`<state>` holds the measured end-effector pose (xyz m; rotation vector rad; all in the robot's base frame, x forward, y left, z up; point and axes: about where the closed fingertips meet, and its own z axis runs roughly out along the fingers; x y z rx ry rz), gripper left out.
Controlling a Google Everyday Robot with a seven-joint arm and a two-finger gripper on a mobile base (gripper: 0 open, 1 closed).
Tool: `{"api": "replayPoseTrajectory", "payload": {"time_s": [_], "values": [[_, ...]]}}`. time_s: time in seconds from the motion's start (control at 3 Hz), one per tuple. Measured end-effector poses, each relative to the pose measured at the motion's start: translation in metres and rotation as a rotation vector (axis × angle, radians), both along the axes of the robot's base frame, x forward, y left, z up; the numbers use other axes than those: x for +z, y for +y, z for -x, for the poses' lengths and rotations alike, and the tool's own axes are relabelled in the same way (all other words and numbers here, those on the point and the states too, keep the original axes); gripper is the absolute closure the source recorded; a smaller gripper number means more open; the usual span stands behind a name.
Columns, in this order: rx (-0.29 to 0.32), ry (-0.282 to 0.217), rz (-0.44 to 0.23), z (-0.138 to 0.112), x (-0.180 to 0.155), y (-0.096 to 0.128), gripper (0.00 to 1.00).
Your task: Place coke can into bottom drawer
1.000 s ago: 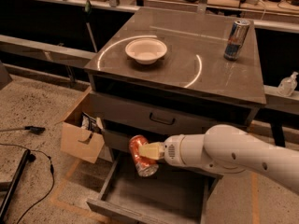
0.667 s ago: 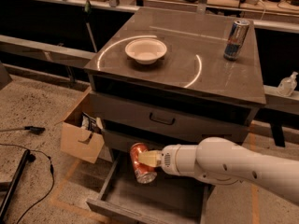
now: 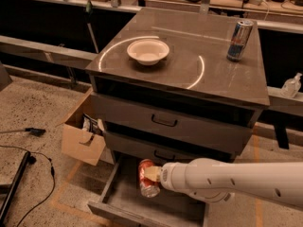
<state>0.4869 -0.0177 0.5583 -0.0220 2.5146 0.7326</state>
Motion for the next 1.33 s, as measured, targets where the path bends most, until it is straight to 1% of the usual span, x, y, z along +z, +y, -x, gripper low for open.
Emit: {"api": "replayPoseTrajectory", "payload": {"time_s": [0.33, 0.67, 1.0, 1.33], "values": [[-0.074, 0.027, 0.012, -0.001, -0.041, -0.005, 1.0], [-0.121, 0.067, 0.033, 0.0, -0.085, -0.009, 1.0], [-0.16, 0.145, 0.073, -0.001, -0.141, -0.008, 1.0], [-0.16, 0.145, 0.074, -0.001, -0.142, -0.007, 1.0]]}}
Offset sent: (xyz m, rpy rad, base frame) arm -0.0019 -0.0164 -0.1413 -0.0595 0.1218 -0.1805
